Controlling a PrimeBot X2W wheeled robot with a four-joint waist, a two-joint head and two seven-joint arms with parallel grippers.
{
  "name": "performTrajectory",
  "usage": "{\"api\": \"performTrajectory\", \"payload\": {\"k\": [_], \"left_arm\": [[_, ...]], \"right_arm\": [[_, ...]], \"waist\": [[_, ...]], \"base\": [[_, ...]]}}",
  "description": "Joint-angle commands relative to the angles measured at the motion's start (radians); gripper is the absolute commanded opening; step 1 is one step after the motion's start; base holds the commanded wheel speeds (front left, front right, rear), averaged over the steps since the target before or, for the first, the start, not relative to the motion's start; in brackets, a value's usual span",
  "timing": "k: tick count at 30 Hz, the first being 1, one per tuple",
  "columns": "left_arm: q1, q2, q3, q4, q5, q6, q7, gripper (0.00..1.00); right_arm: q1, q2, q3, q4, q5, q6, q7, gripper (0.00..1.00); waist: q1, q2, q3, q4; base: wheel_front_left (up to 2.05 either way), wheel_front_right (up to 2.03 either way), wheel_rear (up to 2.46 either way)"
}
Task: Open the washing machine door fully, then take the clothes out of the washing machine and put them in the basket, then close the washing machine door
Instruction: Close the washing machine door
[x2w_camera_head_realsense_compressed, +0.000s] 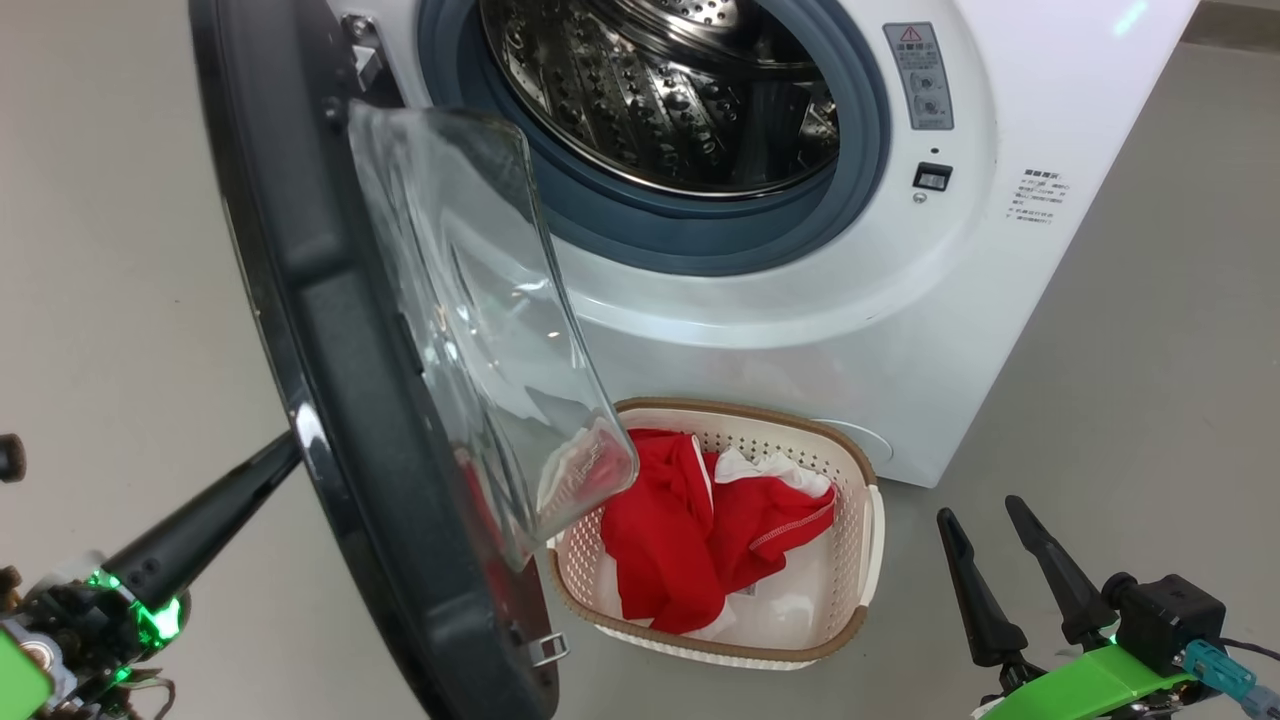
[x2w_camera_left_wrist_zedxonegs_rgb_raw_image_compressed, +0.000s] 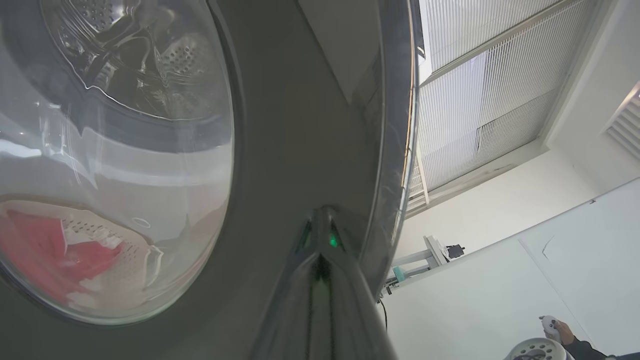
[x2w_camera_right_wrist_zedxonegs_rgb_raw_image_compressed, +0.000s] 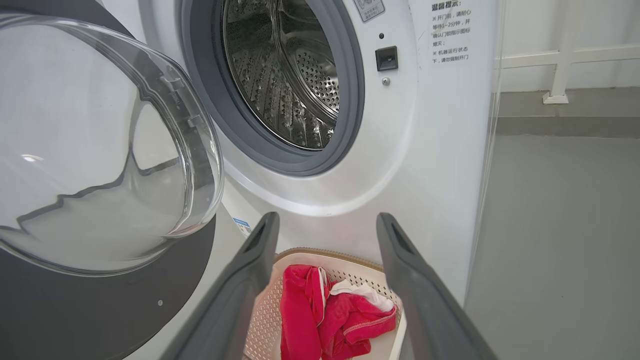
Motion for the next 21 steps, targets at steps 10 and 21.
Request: {"api": "performTrajectory", "payload": {"k": [10,21], "left_arm": [[-0.091,-0.055,0.042,-0.062,0.097,-0.006,0.017,0.00],[-0.156,-0.114,-0.055,-0.088,0.200,-0.006,-0.092,0.00]], "right_arm": [[-0.046,-0.013,0.014,-0.027,-0.005,0.006,-0.006,1.00],[-0.059,-0.009,0.011,-0.028,-0.005,0.006,-0.006,1.00]], "waist": [[0.0000,0.0000,0.012,-0.015],[0.0000,0.0000,0.020,-0.049]], "base": [[0.00,0.00,0.00],[0.00,0.00,0.00]]}}
